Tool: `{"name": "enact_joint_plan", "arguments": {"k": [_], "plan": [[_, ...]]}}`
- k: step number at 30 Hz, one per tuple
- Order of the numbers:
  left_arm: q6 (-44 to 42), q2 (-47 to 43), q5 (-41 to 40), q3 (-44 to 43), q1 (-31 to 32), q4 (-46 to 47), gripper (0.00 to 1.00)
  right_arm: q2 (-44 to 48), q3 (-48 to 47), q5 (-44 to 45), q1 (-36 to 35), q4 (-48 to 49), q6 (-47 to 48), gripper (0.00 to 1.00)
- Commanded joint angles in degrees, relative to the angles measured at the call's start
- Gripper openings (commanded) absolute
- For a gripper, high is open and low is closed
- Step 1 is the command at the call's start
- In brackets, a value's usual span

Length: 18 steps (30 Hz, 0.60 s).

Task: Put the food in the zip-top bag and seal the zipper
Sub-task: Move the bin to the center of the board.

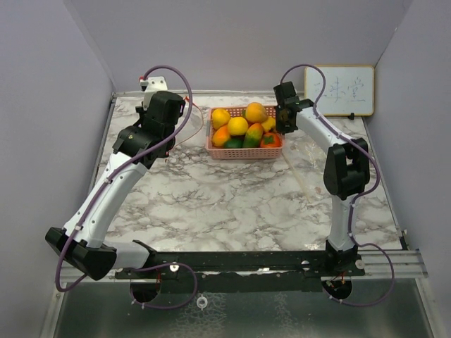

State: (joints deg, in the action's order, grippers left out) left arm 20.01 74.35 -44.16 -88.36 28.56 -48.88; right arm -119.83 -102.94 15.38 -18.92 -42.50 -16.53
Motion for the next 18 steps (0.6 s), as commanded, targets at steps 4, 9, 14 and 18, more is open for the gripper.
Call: {"name": "enact_joint_plan", "arguments": {"k": [4, 9, 14, 18], "plan": [[0.2, 1.0, 3.3, 1.0, -0.3, 2.8, 0.00, 2.4, 2.7, 0.9, 0.5, -0.1, 1.0, 0.12], [1.2, 1.1, 4.5, 3.3, -0.3, 3.1, 0.00, 5.3, 2.7, -1.5, 0.5, -0.6, 2.7, 0.49], [3.2, 1.4, 6.9, 4.9, -0.3, 3.8, 0.00, 9.9, 2.4, -4.7, 0.5, -1.2, 5.2, 0.63], [5.0, 2.4, 9.7, 5.8, -0.3, 4.6, 0.00, 12.4, 1.3, -10.3, 0.4, -0.2, 6.3, 0.64]]}}
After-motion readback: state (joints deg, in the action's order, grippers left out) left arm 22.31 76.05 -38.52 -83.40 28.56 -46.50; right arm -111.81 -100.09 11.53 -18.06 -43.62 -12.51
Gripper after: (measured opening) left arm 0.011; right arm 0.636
